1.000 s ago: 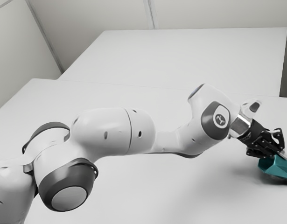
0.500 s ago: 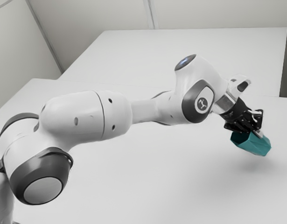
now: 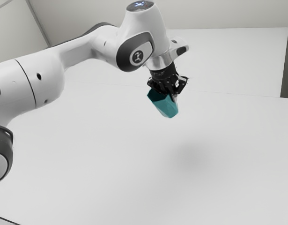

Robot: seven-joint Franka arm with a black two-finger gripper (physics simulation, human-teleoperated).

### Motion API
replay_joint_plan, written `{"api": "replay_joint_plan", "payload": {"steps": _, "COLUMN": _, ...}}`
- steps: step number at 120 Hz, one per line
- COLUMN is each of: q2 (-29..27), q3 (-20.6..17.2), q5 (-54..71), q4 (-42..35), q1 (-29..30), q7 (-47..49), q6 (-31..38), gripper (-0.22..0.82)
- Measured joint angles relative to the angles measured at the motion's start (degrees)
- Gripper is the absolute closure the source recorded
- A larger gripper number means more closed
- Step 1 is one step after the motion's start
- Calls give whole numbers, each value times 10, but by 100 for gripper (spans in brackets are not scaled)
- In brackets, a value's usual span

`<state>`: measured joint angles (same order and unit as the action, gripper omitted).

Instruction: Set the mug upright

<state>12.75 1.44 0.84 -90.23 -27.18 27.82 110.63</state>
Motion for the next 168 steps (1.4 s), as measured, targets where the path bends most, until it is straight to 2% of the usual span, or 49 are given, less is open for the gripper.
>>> {"api": "replay_joint_plan", "payload": {"steps": 21, "q2": -57, "q3": -43, "q5": 26, "q4": -77, "q1": 80, "q7": 12, "q6": -19, "gripper": 77}}
{"api": "replay_joint_plan", "payload": {"steps": 45, "q2": -80, "q3": -46, "q5": 30, "q4": -156, "q1": 127, "q7": 6, "q6": 10, "gripper": 77}}
{"api": "replay_joint_plan", "payload": {"steps": 80, "q2": -73, "q3": -46, "q5": 26, "q4": -184, "q1": 197, "q7": -21, "q6": 42, "gripper": 77}}
{"api": "replay_joint_plan", "payload": {"steps": 103, "q2": -53, "q3": -45, "q5": 20, "q4": -201, "q1": 209, "q7": -41, "q6": 62, "gripper": 77}}
{"api": "replay_joint_plan", "payload": {"steps": 129, "q2": -58, "q3": -45, "q5": -13, "q4": -255, "q1": 211, "q7": -55, "q6": 83, "gripper": 77}}
{"api": "replay_joint_plan", "payload": {"steps": 168, "q2": -46, "q3": -44, "q5": -37, "q4": -284, "q1": 211, "q7": -68, "q6": 103, "gripper": 78}}
